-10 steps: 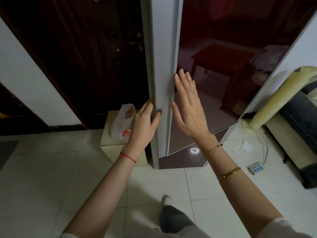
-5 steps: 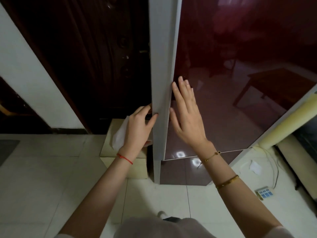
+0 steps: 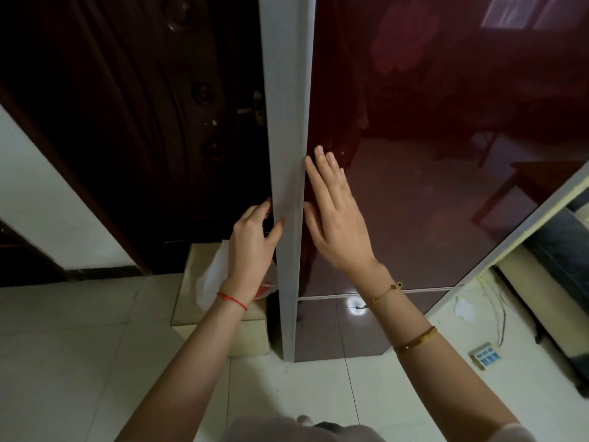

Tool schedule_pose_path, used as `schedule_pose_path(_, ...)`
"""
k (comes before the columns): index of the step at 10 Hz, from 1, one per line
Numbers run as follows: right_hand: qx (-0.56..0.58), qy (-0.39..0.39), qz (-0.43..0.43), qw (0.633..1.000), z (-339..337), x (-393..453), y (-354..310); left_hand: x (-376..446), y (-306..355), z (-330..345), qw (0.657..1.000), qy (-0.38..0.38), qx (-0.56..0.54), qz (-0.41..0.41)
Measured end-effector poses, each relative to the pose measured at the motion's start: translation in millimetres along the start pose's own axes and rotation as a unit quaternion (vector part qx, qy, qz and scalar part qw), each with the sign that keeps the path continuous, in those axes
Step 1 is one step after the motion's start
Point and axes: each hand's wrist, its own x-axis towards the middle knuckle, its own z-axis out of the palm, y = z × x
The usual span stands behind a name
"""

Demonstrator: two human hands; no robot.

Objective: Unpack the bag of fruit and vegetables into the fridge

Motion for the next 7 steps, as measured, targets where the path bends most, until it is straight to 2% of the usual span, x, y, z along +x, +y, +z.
schedule_pose_path(4, -0.028, -0.025, 0.033, 0.999, -2.9, 2.3, -8.2, 21.6, -7.2, -7.3, 0.998, -0.026, -0.006, 0.054)
schedule_pose_path(7, -0.012, -0.002, 0.07, 0.997, -20.2, -12.4, -21.7, 6.3, -14.1, -58.7, 0.994, -0.067, -0.001, 0.088)
